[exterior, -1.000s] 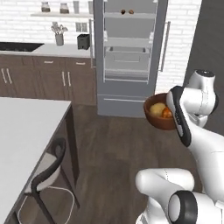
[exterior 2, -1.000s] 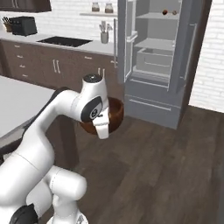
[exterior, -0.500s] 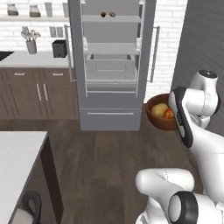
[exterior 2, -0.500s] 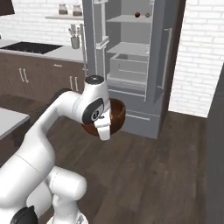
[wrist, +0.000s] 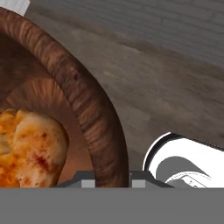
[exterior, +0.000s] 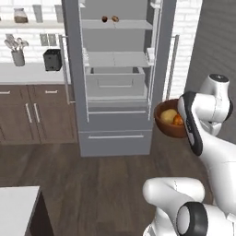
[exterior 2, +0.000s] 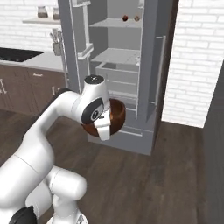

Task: Pick the chicken drumstick and potato from their plates and place them in the bowl. Then put the bowl in the fridge.

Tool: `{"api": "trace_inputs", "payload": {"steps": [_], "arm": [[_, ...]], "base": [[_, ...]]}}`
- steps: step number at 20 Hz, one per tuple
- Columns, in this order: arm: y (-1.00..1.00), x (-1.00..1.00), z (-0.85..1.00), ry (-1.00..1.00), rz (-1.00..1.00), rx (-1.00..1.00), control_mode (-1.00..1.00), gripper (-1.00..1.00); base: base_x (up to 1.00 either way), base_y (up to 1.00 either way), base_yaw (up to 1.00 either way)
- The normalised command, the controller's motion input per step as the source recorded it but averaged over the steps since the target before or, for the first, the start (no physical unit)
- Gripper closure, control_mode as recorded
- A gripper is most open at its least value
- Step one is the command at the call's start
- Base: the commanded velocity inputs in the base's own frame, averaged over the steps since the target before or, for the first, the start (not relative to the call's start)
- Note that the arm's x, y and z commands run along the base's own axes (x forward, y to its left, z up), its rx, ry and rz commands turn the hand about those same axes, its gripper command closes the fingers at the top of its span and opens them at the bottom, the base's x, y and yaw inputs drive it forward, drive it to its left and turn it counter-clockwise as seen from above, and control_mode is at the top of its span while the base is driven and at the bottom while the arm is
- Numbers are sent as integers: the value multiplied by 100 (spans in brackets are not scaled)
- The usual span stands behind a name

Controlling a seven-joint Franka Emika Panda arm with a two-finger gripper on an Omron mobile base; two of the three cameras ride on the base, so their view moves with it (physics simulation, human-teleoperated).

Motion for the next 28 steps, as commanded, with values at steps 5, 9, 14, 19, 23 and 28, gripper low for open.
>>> {"api": "trace_inputs", "payload": {"steps": [5,9,14,19,23,28], "arm": [[0,0,0,0,0,0,100,100],[0,0,0,0,0,0,100,100],[0,0,0,0,0,0,100,100],[0,0,0,0,0,0,100,100],[0,0,0,0,0,0,100,100],[0,0,0,0,0,0,100,100]], "base": [[93,12,-1],[100,45,0],[100,2,0],[73,43,0],[88,17,0],[75,27,-2]]}}
